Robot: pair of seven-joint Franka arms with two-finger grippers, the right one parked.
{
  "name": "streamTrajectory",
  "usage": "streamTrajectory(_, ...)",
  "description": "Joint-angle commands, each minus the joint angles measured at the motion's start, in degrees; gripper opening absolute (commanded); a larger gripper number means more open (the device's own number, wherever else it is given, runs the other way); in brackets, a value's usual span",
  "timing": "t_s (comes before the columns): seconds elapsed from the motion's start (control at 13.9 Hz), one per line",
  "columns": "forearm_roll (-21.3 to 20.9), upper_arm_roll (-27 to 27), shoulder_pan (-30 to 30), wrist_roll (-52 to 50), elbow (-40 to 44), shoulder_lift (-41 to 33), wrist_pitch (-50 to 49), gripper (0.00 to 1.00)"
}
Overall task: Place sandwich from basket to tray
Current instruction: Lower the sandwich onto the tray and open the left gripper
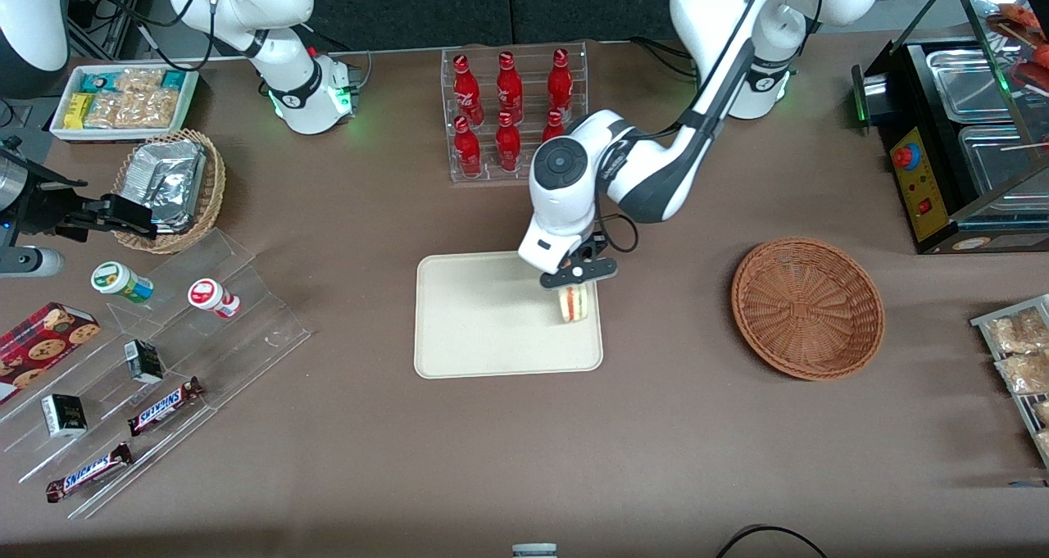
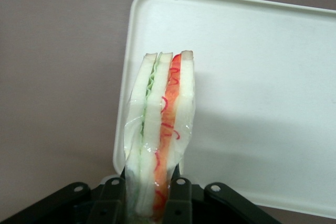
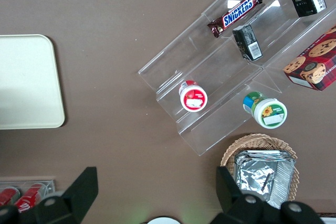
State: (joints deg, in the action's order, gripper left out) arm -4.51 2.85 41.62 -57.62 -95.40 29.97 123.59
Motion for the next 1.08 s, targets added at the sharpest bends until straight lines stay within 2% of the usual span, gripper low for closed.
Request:
streamTrajectory(0.0, -1.9, -0.7, 1.6, 0.2, 3.6, 3.7, 2.0, 0.27)
streamTrajectory(0.07, -2.9, -0.7, 2.0, 0.1, 4.4, 4.7, 2.2, 0.27)
streamTrajectory(0.86, -3.1, -0.8, 4.3, 0.0, 8.6, 11.2, 6.0, 0.27)
streamTrajectory(1.01, -3.1, -0.8, 4.3, -0.1, 8.7, 11.5, 5.9, 0.3)
